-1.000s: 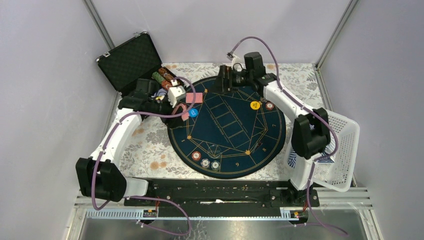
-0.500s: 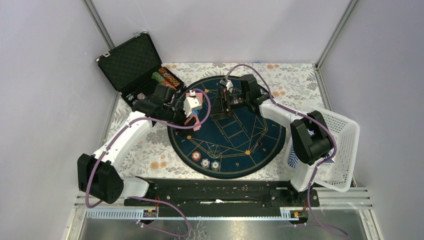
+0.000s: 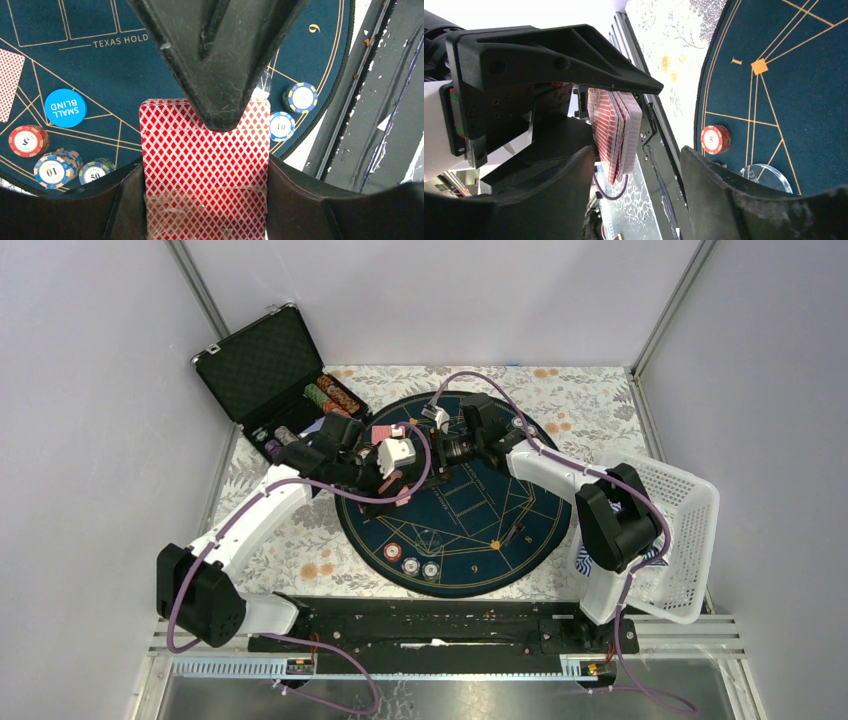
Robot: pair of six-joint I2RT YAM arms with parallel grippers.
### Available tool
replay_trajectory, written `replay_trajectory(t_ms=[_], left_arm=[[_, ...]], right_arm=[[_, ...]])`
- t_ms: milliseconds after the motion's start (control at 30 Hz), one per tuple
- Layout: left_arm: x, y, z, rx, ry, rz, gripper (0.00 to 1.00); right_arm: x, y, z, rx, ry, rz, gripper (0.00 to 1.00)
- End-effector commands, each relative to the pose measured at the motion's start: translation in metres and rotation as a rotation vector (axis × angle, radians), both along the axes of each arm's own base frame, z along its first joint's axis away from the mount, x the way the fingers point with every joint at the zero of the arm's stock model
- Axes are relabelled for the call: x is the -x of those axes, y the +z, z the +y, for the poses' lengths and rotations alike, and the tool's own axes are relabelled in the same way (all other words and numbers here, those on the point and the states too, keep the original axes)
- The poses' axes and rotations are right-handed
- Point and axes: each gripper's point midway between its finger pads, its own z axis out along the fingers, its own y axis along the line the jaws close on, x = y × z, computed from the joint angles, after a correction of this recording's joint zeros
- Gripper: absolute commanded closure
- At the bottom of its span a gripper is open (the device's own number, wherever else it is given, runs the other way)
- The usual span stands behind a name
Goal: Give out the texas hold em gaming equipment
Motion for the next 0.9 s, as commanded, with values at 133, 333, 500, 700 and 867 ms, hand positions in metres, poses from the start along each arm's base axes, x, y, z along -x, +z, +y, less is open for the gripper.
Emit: replay_trajectory(t_ms=[133,333,500,700,867], left_arm=[[-0.009,0.017,-0.009,0.059,0.013,-0.064,1.0],[-0.008,0.022,-0.01,0.076,0.021,-0.068,1.0],[-0.008,0.02,-0.009,0.073,0.024,-0.068,1.0],[-0.009,0.019,-0.01,0.07,0.024,-0.066,1.0],[-0.01,0.019,-0.01,0.071,0.025,-0.061,1.0]], right_arm=[[0.001,0.002,0.004,-0.005,0.024,-0.029,0.42],[0.004,-0.005,-0.003,0.036,0.025,-0.028,0.51],[-0.003,0.001,-0.014,0.047,-0.004,-0.052,0.52],[-0.005,0.017,-0.022,0.023,-0.013,-0.083,0.52],[-0.001,0.036,-0.018,-0.035,-0.006,-0.104,0.44]])
